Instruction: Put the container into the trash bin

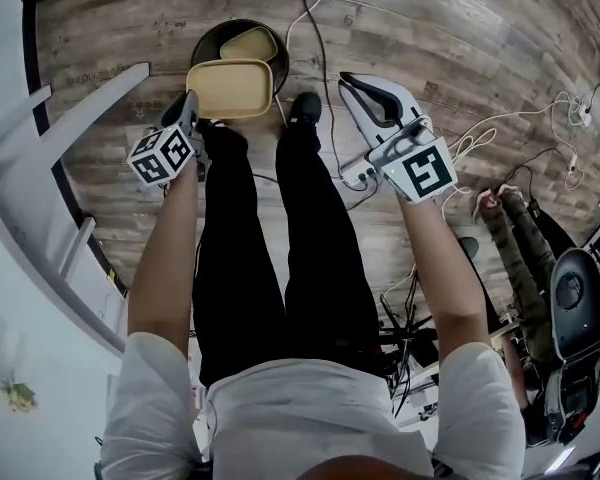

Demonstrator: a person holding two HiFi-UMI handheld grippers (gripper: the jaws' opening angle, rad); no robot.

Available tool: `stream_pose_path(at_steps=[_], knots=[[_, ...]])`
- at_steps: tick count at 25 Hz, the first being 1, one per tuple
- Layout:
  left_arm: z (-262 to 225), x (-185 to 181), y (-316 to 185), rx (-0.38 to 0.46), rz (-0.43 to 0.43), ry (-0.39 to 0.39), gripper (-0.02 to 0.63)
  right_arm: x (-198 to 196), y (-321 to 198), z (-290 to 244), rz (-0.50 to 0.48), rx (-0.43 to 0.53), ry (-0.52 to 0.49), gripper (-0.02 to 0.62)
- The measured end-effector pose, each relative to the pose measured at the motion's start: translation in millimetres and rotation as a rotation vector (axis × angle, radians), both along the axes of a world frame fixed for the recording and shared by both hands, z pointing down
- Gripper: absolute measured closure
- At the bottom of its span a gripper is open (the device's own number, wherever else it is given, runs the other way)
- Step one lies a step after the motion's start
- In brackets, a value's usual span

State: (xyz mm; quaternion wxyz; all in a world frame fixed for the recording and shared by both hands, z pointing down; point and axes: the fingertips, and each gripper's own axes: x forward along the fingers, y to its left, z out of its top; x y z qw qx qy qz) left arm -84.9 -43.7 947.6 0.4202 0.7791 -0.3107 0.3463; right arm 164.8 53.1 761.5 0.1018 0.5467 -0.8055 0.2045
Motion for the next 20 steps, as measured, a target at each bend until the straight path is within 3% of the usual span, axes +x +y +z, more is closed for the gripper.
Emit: stream_pose_path(at_steps=[6,9,13,20], knots=[[46.3,-4.1,3.1,0.006,-0.023,-0.042,0.584,-1.7,-5.1,35.2,-0.018,-0.015,-0.020,0.554],[65.1,-1.2,5.9,0.009,-0.009,-0.055,0.584,5.3,-2.1,60.9,-0.036,-0.067,-0.004,0.554],[87.9,-0.2,10.1,-0.007,0.011,-0.085,0.584,22.7,-16.7,69.3,-0.009,0.008,-0.013,0.554],[104.6,8.5,6.3,0.002,0.029,-0.108,0.583,16.6,-20.3,82.5,-0.038,-0.002,-0.015,0.554]])
